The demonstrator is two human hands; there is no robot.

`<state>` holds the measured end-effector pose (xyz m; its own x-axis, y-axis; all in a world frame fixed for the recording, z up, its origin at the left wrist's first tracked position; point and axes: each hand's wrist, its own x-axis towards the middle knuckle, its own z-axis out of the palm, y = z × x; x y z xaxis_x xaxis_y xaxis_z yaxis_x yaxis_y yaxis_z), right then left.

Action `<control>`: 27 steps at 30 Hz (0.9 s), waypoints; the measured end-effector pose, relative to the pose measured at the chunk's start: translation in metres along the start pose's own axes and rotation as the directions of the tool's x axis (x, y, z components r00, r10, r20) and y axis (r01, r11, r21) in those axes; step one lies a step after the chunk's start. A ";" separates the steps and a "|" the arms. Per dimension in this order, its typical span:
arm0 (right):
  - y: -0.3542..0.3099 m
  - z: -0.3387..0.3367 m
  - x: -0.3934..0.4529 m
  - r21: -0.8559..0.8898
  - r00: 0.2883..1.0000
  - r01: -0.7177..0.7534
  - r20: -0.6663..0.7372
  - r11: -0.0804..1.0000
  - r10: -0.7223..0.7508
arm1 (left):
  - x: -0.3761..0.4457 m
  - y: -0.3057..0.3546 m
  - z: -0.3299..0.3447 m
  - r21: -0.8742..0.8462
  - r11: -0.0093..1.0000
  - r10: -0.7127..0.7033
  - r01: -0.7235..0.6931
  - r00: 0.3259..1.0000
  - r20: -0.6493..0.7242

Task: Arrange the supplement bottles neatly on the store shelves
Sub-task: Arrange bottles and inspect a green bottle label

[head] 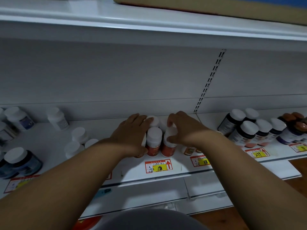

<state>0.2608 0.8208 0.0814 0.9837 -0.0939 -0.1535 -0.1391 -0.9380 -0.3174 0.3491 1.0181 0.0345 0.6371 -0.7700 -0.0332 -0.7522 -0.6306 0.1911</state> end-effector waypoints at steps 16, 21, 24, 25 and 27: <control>-0.005 0.006 -0.001 -0.024 0.996 0.017 -0.085 1.000 -0.019 | -0.011 0.009 -0.002 -0.078 0.997 -0.025 0.016 0.993 -0.119; -0.008 -0.001 0.004 -0.101 0.971 0.095 -0.210 0.990 -0.115 | -0.032 0.017 -0.008 -0.127 0.987 -0.119 0.096 0.976 -0.185; -0.024 -0.003 0.005 -0.068 0.938 0.175 -0.291 0.982 -0.187 | -0.055 0.019 -0.014 -0.125 0.984 -0.165 0.129 0.923 -0.347; -0.033 -0.002 0.005 -0.055 0.931 0.206 -0.295 0.977 -0.213 | -0.064 0.019 -0.016 -0.124 0.981 -0.186 0.149 0.903 -0.388; -0.052 0.002 0.004 -0.040 0.920 0.269 -0.285 0.962 -0.269 | -0.083 0.018 -0.021 -0.136 0.970 -0.240 0.200 0.872 -0.427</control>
<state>0.2718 0.8697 0.0954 0.9750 0.0709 0.2108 0.1353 -0.9414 -0.3091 0.2864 1.0726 0.0614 0.8077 -0.4788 0.3440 -0.5793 -0.7529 0.3122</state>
